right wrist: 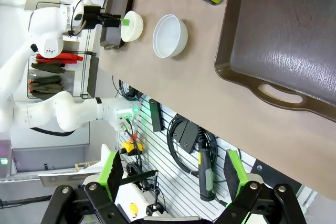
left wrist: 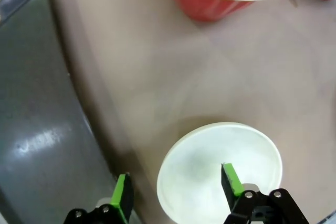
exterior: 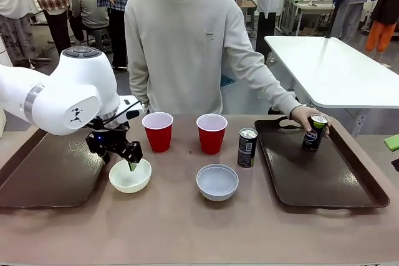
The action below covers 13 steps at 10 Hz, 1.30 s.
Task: Prepare tableware on both trays.
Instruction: Pick up a Picnic Bowl from the table and place it on a Handle tray.
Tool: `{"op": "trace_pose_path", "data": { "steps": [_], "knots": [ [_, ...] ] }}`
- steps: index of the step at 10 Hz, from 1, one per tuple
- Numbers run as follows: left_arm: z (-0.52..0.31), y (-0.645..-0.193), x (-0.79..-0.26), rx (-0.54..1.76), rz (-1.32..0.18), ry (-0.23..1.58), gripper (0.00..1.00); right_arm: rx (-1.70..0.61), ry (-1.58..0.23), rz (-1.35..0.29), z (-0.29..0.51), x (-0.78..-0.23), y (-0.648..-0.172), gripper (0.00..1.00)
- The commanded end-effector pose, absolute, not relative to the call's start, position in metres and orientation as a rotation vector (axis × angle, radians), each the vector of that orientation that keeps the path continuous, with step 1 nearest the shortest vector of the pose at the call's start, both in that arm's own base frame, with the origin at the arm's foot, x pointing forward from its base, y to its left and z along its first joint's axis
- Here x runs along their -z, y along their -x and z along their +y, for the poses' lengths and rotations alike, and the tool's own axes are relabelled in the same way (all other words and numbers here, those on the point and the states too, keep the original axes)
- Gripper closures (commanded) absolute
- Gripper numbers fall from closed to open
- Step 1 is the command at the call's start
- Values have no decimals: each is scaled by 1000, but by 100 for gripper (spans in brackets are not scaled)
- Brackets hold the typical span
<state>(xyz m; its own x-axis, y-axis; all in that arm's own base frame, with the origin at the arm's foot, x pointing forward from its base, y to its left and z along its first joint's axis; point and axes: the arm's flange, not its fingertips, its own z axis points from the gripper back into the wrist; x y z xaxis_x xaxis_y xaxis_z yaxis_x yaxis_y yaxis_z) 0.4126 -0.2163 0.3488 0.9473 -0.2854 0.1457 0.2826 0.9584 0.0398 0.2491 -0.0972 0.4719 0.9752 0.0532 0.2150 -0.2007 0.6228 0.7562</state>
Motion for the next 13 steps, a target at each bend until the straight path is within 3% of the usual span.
{"op": "trace_pose_path", "data": {
  "steps": [1, 11, 13],
  "knots": [
    [-218, -417, -347, 286, -129, 22, 22, -165, -918, -193, -99, -471, -251, 0],
    [-214, -423, -349, 243, -78, 21, 93, -165, -918, -193, -99, -471, -251, 0],
    [-212, -422, -353, 224, -61, 23, 100, -165, -918, -193, -99, -471, -251, 0]
  ]
}}
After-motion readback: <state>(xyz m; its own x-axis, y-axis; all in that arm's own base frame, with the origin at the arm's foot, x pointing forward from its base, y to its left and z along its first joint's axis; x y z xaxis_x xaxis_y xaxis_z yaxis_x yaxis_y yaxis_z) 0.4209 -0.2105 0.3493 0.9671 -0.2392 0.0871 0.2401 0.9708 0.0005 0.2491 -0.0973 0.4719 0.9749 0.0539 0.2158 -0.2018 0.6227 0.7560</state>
